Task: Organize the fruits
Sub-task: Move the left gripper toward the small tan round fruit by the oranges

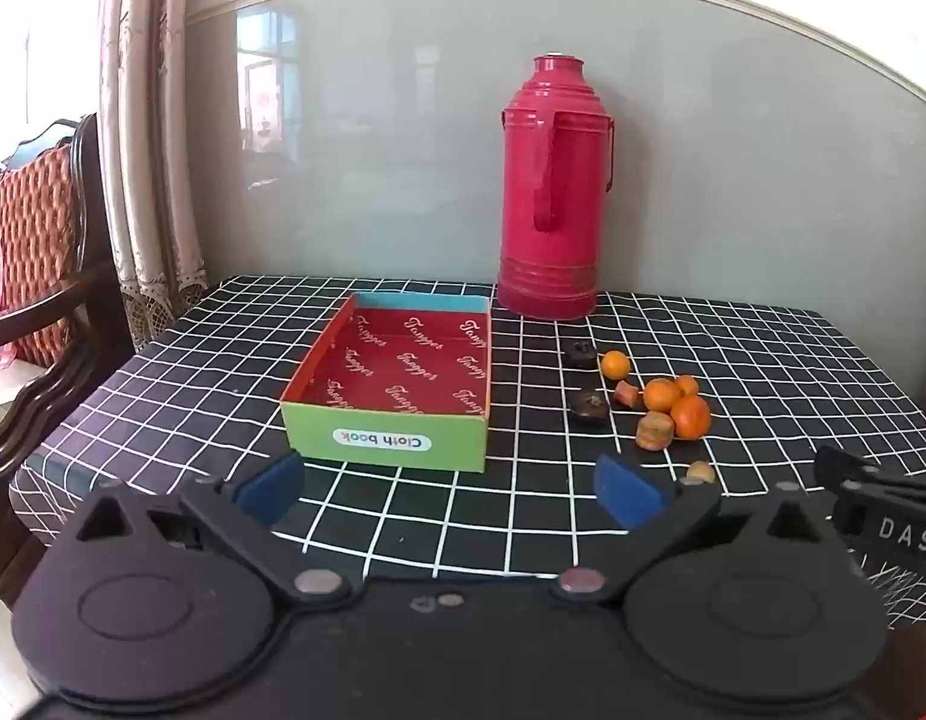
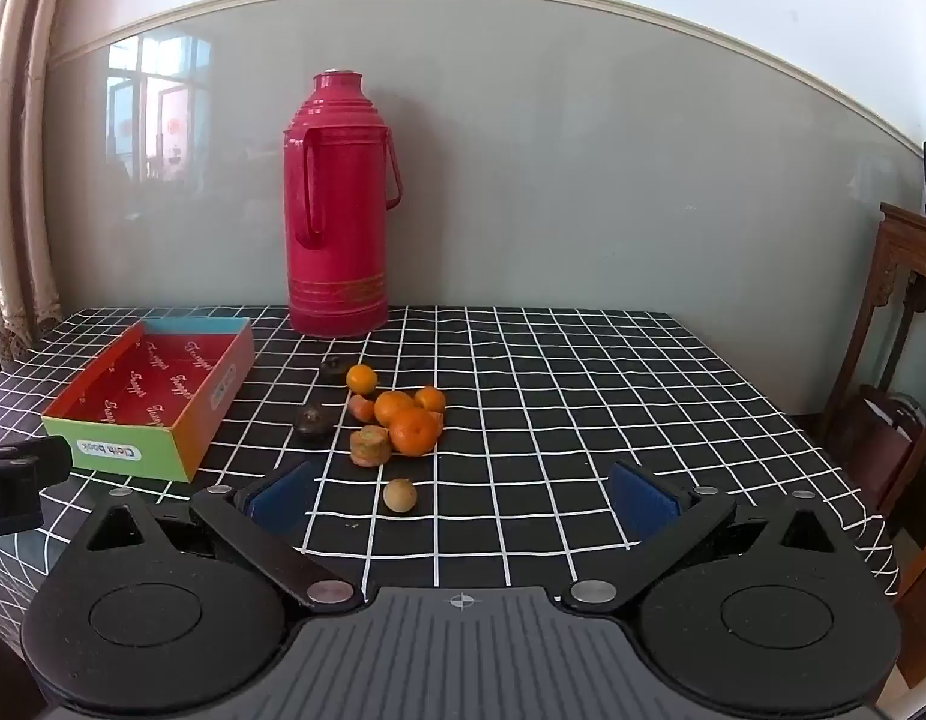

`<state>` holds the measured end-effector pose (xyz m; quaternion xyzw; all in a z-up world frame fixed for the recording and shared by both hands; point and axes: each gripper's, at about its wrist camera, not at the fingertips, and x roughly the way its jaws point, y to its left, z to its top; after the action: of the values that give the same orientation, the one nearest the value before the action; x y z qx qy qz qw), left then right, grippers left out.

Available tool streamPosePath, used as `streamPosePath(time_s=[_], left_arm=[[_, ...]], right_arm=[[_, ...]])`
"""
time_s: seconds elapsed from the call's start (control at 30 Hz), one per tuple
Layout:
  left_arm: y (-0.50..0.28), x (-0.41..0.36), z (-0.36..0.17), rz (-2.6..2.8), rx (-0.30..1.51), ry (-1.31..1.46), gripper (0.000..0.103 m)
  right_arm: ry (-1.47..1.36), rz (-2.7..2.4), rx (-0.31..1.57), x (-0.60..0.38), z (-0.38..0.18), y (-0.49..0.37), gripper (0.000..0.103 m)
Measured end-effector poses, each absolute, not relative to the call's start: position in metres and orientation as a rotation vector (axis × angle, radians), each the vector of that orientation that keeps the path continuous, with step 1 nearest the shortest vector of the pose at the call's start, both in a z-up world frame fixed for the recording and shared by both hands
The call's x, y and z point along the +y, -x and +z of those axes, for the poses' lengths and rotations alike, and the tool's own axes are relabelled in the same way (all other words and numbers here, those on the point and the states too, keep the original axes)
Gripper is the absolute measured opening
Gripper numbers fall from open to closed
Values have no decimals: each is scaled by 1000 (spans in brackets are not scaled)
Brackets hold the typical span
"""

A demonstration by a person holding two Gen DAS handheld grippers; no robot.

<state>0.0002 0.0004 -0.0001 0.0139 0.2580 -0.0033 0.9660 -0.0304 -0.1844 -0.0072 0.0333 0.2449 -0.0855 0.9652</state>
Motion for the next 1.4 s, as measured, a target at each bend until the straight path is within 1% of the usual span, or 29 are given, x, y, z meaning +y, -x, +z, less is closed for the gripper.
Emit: streamPosePath(time_s=[0.9, 1.17, 1.4], left_arm=[[0, 1, 1, -11, 516, -26, 97], [0, 0, 4, -15, 486, -30, 97], [-3, -2, 4, -20, 517, -38, 97]], right_arm=[[-69, -166, 500, -181, -11, 28, 103], [-73, -165, 499, -183, -11, 28, 103], [-75, -168, 497, -184, -12, 28, 103]])
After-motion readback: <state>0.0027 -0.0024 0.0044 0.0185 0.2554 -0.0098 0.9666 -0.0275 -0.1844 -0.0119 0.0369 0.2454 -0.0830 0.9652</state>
